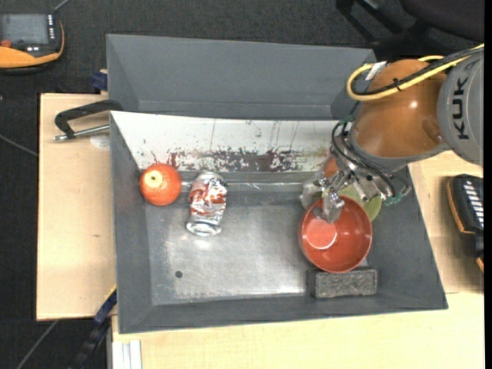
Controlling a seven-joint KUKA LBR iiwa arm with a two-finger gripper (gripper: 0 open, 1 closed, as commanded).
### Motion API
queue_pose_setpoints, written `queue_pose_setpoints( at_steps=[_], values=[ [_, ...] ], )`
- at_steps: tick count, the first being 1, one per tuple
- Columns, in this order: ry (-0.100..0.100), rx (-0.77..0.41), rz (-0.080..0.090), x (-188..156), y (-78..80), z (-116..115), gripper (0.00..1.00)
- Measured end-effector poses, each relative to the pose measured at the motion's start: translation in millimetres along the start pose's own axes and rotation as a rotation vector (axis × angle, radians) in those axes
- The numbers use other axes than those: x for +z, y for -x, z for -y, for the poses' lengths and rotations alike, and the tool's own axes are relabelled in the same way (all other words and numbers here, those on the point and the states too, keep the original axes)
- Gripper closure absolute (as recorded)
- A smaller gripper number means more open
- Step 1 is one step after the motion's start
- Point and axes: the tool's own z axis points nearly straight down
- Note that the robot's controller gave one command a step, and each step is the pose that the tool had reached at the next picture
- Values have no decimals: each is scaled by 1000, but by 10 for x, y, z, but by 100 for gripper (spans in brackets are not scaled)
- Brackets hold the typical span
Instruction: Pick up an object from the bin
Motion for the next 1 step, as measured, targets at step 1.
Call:
queue_pose_setpoints(
  at_steps=[1],
  values=[
    [-8, 94, 12, -733, -93, 429, 100]
  ],
)
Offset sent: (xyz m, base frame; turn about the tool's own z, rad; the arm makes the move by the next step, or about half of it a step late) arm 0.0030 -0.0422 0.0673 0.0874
